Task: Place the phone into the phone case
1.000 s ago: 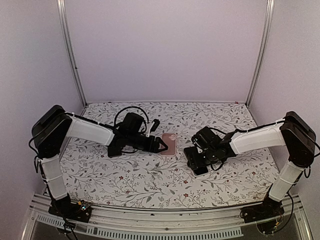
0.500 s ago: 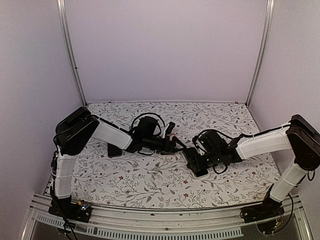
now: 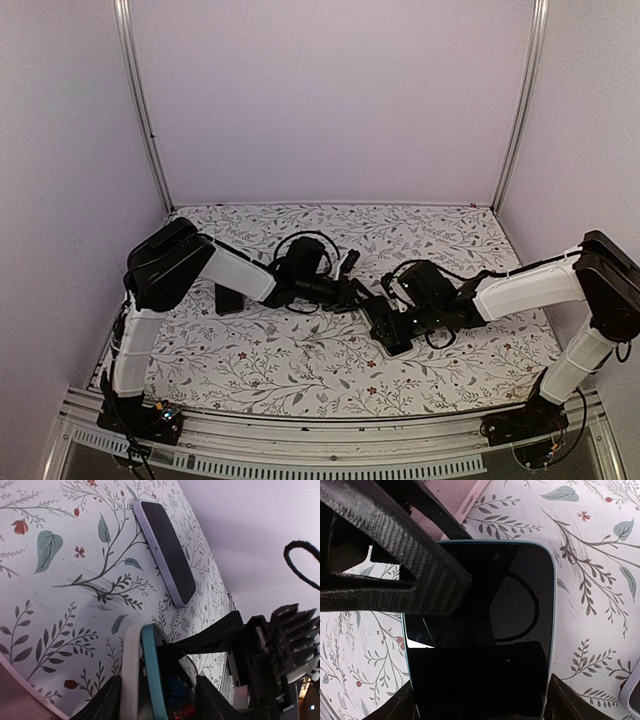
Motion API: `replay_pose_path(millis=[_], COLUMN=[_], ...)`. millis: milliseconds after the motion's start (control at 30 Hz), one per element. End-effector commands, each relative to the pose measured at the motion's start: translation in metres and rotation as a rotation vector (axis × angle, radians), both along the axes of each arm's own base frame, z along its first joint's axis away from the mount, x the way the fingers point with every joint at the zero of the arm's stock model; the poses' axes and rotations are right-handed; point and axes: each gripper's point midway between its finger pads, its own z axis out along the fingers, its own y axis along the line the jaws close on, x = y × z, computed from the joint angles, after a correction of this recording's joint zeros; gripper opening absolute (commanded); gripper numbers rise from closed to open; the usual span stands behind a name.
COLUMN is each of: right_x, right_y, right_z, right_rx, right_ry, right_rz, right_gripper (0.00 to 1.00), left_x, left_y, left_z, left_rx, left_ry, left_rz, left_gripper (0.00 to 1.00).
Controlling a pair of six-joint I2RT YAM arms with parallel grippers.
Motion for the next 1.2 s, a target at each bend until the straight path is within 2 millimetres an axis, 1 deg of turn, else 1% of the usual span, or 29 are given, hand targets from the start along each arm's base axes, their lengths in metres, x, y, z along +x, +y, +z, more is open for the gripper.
replay_pose_path(millis=[0,100,233,267,333,367,400,433,500,533,600,733,800,833,867,900,933,967,1033,1067,1167], right_x=[0.008,0.01,0.011,0.011,0.012,0.012,0.012,0.012,0.011,0.01,0.007,0.002,-0.006,-0.008,-0.013,-0.018,-0.024,-0.031,-0.043,-0.046,-0.051], right_y=[0.021,0.021,0.023,0.023,0.024,0.023,0.023,0.023,0.022,0.021,0.022,0.021,0.022,0.027,0.03,0.033,0.035,0.036,0.036,0.035,0.031], right_z=[0.023,0.022,0.018,0.017,0.016,0.016,0.016,0.016,0.017,0.017,0.019,0.032,0.048,0.057,0.069,0.076,0.085,0.093,0.1,0.1,0.098], right_rx=[0.083,0.073,0.07,0.069,0.067,0.064,0.065,0.064,0.062,0.061,0.065,0.113,0.175,0.212,0.255,0.287,0.318,0.344,0.38,0.381,0.38], right_ry=[-0.056,-0.06,-0.052,-0.051,-0.051,-0.051,-0.054,-0.054,-0.054,-0.056,-0.055,-0.058,-0.063,-0.085,-0.093,-0.096,-0.101,-0.114,-0.118,-0.129,-0.137], right_rz=[0.03,0.023,0.023,0.023,0.023,0.022,0.021,0.023,0.026,0.028,0.056,0.13,0.198,0.246,0.291,0.342,0.386,0.437,0.511,0.539,0.576], right_gripper=[0.44,0.44,0.44,0.45,0.48,0.51,0.57,0.65,0.92,0.98,0.99,0.99,0.99,0.99,0.99,0.99,0.99,0.99,0.99,0.99,0.97], left_x=[-0.017,-0.024,-0.03,-0.031,-0.033,-0.034,-0.035,-0.036,-0.038,-0.038,-0.04,-0.043,-0.044,-0.045,-0.046,-0.048,-0.048,-0.051,-0.058,-0.06,-0.065], left_y=[-0.015,-0.014,-0.011,-0.011,-0.01,-0.01,-0.008,-0.007,-0.005,-0.004,-0.002,0.005,0.012,0.016,0.019,0.023,0.027,0.029,0.036,0.038,0.042], left_z=[0.006,0.003,0.005,0.006,0.006,0.007,0.006,0.006,0.005,0.005,0.009,0.022,0.027,0.028,0.031,0.033,0.038,0.048,0.054,0.057,0.061], left_rx=[-0.033,-0.016,-0.011,-0.014,-0.012,-0.011,-0.006,-0.001,0.014,0.02,0.031,0.052,0.074,0.089,0.098,0.105,0.108,0.097,0.096,0.099,0.126], left_ry=[-0.004,-0.004,-0.013,-0.02,-0.028,-0.032,-0.035,-0.042,-0.061,-0.074,-0.116,-0.263,-0.351,-0.385,-0.425,-0.462,-0.506,-0.558,-0.642,-0.672,-0.739], left_rz=[-0.082,-0.1,-0.115,-0.121,-0.132,-0.138,-0.141,-0.145,-0.158,-0.166,-0.184,-0.24,-0.261,-0.27,-0.279,-0.287,-0.289,-0.296,-0.321,-0.327,-0.353], left_gripper=[0.48,0.41,0.2,0.17,0.09,0.04,0.0,0.0,0.0,0.0,0.0,0.0,0.0,0.0,0.0,0.0,0.0,0.0,0.0,0.0,0.0])
